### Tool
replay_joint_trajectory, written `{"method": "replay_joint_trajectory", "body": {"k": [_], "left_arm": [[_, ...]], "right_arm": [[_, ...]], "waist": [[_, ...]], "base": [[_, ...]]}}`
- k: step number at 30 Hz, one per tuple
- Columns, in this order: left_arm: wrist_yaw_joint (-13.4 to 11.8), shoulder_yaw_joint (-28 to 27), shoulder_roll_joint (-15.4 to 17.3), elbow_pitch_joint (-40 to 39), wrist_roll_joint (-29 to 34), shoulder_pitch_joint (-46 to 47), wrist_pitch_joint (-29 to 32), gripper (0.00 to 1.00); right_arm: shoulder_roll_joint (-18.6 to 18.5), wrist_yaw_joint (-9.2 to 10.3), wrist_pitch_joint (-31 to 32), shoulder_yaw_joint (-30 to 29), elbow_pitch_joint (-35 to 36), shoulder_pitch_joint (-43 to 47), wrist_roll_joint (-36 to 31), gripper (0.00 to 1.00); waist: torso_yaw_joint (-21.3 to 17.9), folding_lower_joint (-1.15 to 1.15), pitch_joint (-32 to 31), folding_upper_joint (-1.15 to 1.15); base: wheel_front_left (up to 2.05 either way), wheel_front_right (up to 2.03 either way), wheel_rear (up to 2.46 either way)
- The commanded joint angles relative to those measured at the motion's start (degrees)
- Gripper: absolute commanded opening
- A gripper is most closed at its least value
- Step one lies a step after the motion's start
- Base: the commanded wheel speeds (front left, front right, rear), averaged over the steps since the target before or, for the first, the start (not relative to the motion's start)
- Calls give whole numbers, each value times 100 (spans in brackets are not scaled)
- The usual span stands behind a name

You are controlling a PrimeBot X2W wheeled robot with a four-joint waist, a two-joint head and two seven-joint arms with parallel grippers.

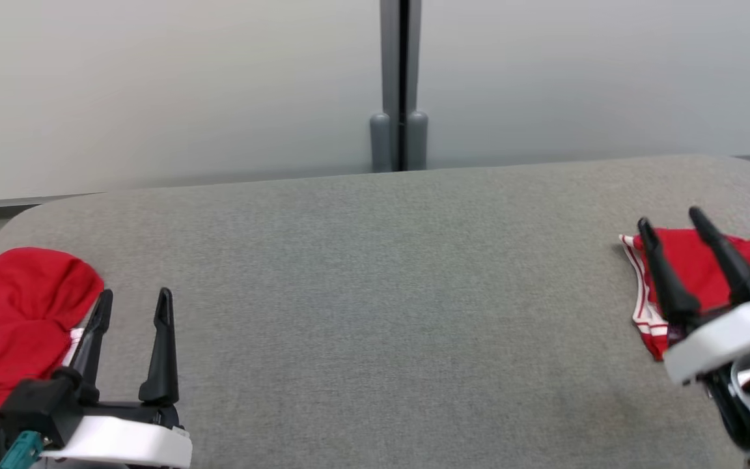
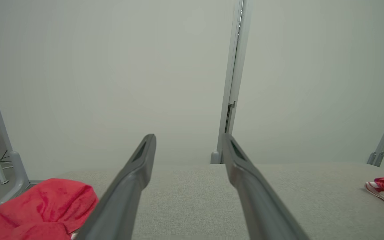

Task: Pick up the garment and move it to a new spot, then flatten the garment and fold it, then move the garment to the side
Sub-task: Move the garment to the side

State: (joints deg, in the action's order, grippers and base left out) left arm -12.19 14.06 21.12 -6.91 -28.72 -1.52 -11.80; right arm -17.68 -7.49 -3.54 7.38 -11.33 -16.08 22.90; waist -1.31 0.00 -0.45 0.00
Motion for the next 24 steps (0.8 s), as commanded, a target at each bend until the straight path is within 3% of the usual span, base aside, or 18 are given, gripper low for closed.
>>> {"method": "replay_joint_trajectory", "body": {"k": [1,12,24], "left_arm": [[-30,4,-21,22,-16,-71,-35,100],[45,66,-264,439,169,-367,-298,100],[177,-22,-468,590,339,-472,-344,100]], "right_arm": [[38,-3,20,-95,128,212,-46,100],[669,-3,-143,-608,1253,1941,-571,100],[861,-3,-315,-608,1420,2193,-732,100]], "waist": [[149,0,-112,0],[461,0,-200,0],[418,0,-188,0]], "base": [[0,0,0],[0,0,0],[0,0,0]]}}
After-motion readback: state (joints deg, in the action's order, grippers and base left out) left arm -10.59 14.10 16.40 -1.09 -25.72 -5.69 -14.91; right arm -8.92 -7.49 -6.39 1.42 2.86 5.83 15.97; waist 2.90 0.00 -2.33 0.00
